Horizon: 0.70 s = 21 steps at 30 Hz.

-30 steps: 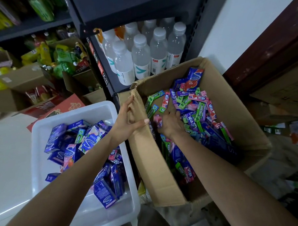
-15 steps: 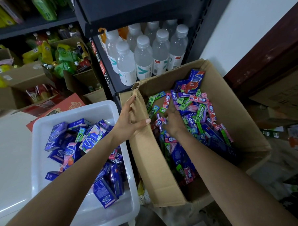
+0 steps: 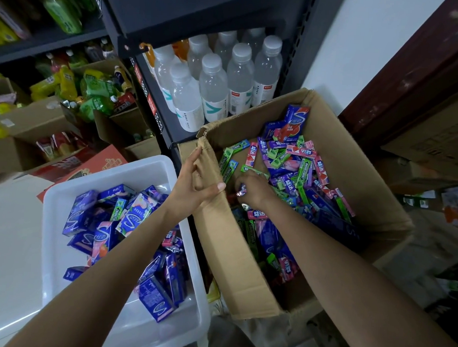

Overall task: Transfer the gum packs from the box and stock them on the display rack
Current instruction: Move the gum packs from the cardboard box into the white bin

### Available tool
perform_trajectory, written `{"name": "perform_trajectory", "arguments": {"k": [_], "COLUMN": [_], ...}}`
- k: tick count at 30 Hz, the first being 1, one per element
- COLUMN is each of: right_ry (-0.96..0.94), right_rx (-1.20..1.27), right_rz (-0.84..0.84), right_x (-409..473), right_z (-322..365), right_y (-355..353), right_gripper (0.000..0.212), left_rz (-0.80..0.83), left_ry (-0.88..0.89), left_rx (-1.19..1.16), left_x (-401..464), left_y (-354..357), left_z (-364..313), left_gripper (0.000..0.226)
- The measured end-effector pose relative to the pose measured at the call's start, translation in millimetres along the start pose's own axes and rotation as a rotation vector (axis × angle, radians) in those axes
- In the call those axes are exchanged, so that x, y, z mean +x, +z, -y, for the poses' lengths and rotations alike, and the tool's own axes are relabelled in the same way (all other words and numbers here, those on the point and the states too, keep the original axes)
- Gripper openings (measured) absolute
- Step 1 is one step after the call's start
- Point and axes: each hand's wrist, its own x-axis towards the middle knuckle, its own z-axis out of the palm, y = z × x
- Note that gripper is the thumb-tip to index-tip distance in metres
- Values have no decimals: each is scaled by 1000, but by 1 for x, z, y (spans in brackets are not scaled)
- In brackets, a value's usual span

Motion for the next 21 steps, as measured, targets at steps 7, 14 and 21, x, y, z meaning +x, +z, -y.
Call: {"name": "perform_trajectory", "arguments": {"k": [7, 14, 21], "right_ry": [-31, 31, 49], "right_rx": [-2, 392, 607], "right_rz": [88, -54, -245], "right_x": [1, -14, -31], "right_z": [-2, -2, 2], "right_y": [-3, -14, -37], "right_gripper": [34, 16, 20], "left_rz": [-8, -36, -176], "left_ry": [6, 22, 28], "left_rx": [-6, -6, 87], "left_x": [0, -1, -5], "left_y": [2, 3, 8], "left_z": [0, 3, 0], "left_gripper": [92, 90, 90]}}
